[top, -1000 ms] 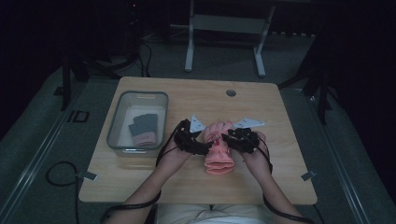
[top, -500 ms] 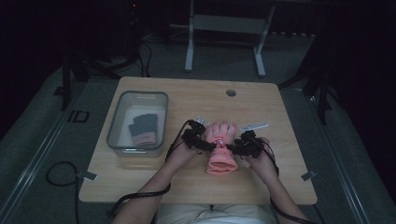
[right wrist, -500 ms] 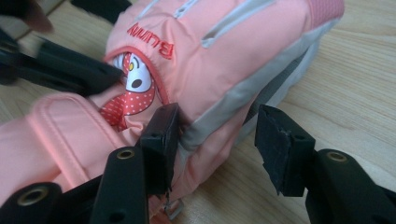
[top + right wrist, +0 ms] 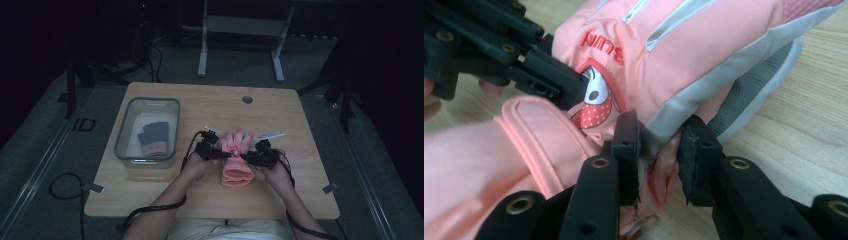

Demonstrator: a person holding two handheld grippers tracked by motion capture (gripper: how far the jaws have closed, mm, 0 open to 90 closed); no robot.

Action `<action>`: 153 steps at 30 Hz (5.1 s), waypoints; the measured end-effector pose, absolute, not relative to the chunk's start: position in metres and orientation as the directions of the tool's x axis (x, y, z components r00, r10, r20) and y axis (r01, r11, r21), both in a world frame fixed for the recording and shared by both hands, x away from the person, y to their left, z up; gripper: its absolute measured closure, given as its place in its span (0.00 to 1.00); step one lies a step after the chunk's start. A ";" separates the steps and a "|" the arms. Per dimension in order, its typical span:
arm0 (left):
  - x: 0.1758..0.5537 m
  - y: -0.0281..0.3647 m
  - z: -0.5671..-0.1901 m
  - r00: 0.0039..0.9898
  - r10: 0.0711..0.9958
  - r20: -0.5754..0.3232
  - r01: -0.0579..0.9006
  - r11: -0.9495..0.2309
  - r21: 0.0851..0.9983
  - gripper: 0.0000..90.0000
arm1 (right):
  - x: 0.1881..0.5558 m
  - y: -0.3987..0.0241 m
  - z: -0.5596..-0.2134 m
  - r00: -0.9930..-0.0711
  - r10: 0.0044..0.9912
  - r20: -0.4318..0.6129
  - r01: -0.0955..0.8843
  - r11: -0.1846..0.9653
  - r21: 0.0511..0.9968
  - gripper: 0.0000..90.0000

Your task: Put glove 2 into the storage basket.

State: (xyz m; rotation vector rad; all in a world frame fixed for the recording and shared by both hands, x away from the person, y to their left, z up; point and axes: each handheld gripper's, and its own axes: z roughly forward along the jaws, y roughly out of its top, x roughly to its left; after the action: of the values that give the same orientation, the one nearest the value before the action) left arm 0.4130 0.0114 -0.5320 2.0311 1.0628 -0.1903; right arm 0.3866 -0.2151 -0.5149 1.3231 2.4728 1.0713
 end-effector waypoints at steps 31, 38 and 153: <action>0.407 0.058 -0.422 0.716 0.623 -0.314 0.595 -0.311 0.741 0.89 | 0.393 -0.178 -0.429 -0.665 0.729 0.160 0.531 0.311 0.788 0.87; 0.407 0.085 -0.399 0.709 0.644 -0.288 0.577 -0.295 0.762 0.89 | 0.400 -0.155 -0.407 -0.695 0.704 0.145 0.491 0.318 0.811 0.87; 0.414 0.284 -0.453 0.310 0.924 -0.223 0.705 -0.066 0.706 0.15 | 0.458 0.009 -0.434 -0.826 0.550 0.123 0.424 0.463 0.778 0.30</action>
State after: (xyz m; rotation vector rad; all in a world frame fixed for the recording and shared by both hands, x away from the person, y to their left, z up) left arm 0.4138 0.2840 -0.4531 1.8294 1.4552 0.3707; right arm 0.4578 0.0085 -0.4338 0.8582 2.5605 1.2984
